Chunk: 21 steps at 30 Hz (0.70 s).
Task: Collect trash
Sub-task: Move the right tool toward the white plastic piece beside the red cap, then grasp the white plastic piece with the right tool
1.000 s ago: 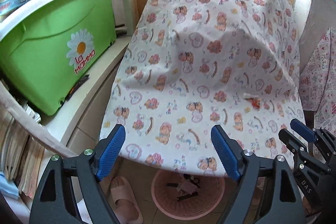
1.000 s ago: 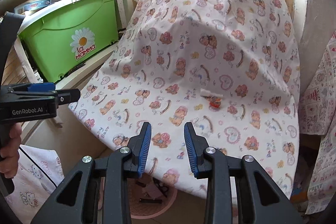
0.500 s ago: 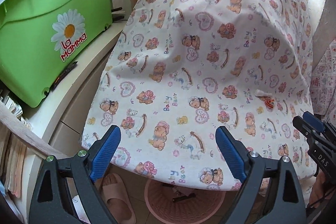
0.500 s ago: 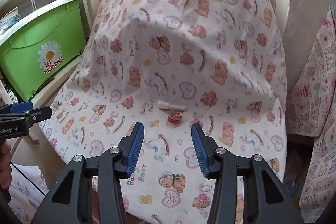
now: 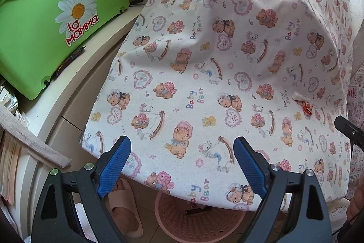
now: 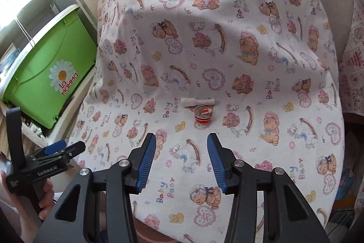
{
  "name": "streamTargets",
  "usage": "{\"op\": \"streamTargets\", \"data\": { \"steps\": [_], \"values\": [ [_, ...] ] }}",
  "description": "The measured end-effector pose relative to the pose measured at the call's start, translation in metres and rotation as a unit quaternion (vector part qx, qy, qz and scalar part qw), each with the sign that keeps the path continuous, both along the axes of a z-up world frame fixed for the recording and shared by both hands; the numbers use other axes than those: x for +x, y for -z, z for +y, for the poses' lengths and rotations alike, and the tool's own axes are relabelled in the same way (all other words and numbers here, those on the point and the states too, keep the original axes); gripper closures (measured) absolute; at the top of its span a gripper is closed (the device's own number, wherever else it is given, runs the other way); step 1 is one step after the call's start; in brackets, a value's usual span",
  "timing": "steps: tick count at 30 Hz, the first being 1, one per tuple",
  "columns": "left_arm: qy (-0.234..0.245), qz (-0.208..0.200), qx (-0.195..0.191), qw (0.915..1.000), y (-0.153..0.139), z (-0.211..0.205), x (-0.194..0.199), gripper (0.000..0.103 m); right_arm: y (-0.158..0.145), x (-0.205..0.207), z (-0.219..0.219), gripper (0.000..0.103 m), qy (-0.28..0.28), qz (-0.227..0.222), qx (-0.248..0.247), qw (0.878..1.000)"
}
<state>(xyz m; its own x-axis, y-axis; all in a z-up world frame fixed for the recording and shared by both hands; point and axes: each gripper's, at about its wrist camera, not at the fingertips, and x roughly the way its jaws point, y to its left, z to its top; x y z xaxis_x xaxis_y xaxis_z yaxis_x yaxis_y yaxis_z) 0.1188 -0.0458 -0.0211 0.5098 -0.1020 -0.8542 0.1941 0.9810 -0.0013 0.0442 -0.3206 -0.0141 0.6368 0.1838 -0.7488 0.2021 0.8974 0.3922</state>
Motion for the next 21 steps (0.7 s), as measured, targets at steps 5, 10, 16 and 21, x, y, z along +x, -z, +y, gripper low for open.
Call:
{"op": "streamTargets", "data": {
  "steps": [5, 10, 16, 21],
  "values": [
    [-0.010, 0.009, -0.011, 0.9998, 0.001, 0.003, 0.006, 0.013, 0.004, 0.010, -0.006, 0.053, 0.017, 0.011, 0.002, 1.000],
    [-0.016, 0.009, -0.008, 0.9998, 0.002, 0.001, 0.012, 0.013, 0.016, 0.039, -0.001, 0.050, 0.003, 0.041, -0.053, 0.998],
    [-0.017, 0.017, -0.007, 0.9997, 0.006, -0.004, 0.018, 0.013, 0.034, 0.071, -0.021, 0.050, 0.018, 0.060, -0.019, 0.998],
    [-0.017, 0.020, -0.007, 0.9996, 0.007, -0.010, 0.022, 0.013, 0.041, 0.087, -0.022, 0.026, 0.060, 0.081, -0.022, 0.995]
  ]
}}
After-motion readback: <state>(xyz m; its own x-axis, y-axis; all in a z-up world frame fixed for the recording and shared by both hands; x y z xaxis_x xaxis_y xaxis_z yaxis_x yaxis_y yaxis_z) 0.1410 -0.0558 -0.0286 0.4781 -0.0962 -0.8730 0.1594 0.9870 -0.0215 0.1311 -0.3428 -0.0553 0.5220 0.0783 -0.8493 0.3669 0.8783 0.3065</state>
